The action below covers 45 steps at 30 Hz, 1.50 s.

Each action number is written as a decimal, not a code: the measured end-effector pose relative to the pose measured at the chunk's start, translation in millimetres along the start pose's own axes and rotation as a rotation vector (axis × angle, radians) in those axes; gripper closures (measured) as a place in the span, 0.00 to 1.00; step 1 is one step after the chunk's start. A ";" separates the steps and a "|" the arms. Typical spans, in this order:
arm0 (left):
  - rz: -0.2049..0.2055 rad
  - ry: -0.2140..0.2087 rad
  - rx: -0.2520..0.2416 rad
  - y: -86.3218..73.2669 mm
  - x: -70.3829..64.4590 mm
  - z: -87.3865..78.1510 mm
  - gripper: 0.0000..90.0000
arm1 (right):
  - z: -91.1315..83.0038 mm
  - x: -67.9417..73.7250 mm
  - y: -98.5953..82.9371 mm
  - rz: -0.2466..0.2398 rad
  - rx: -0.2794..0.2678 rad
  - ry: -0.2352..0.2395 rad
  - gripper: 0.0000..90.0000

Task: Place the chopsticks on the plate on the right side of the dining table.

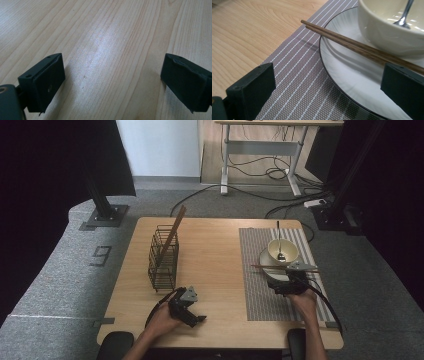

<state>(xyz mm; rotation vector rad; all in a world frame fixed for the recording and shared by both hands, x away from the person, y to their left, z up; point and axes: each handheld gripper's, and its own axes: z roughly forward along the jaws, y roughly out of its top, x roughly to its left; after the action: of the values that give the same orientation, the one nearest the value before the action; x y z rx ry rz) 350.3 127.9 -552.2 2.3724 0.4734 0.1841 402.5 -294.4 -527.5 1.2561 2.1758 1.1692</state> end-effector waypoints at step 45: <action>0.009 -0.012 -0.002 0.9 0.9 1.1 0.05 | 8.4 -5.4 -0.4 -0.018 -0.001 -0.091 0.03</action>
<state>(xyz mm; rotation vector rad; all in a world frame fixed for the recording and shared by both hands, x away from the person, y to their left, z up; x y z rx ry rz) 351.7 126.9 -552.4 2.3725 0.4564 0.1739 410.7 -295.1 -533.3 1.2617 2.1163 1.0845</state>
